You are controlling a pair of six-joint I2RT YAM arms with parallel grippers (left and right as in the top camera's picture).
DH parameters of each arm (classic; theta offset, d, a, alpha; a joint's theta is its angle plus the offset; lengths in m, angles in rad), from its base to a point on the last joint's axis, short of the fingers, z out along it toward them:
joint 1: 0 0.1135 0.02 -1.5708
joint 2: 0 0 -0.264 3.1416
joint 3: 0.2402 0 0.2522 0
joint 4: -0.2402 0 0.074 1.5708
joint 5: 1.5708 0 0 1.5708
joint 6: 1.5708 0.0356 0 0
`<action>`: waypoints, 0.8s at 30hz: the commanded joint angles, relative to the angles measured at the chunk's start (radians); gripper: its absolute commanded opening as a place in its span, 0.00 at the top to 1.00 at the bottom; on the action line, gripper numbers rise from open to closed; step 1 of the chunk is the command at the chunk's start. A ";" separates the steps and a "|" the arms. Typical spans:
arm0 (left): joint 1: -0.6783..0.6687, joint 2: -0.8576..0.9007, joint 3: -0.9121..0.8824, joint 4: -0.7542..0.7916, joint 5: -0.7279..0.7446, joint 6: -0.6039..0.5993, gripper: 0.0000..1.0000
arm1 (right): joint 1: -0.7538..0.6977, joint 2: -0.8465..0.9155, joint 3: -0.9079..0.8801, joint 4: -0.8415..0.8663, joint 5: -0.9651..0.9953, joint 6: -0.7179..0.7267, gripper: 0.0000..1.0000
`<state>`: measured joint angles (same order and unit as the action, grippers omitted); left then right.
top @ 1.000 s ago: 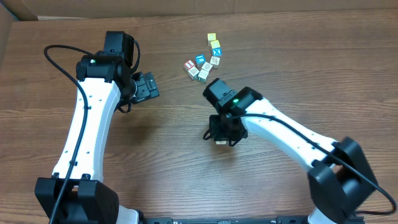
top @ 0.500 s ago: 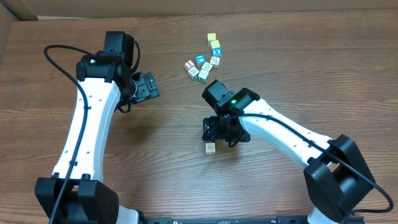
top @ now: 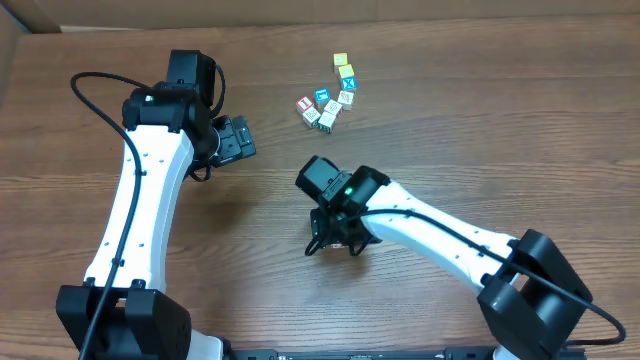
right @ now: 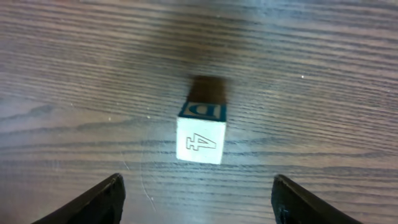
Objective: Flip 4 blocks
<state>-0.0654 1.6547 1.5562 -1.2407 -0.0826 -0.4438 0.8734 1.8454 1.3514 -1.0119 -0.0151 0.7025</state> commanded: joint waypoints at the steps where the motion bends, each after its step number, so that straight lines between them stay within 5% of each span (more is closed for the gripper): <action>1: 0.000 0.008 -0.004 0.001 0.005 -0.017 0.00 | 0.025 0.003 -0.022 0.039 0.082 0.058 0.30; 10: 0.000 0.008 -0.004 0.000 0.005 -0.017 0.00 | 0.029 0.004 -0.148 0.219 0.081 0.083 0.33; 17: 0.000 0.008 -0.004 0.000 0.005 -0.017 0.00 | 0.029 0.004 -0.148 0.227 0.091 0.083 0.55; 24: 0.000 0.008 -0.004 0.000 0.005 -0.017 0.00 | 0.029 0.005 -0.155 0.245 0.092 0.084 0.56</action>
<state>-0.0654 1.6547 1.5562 -1.2407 -0.0826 -0.4438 0.9024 1.8458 1.2030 -0.7792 0.0597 0.7815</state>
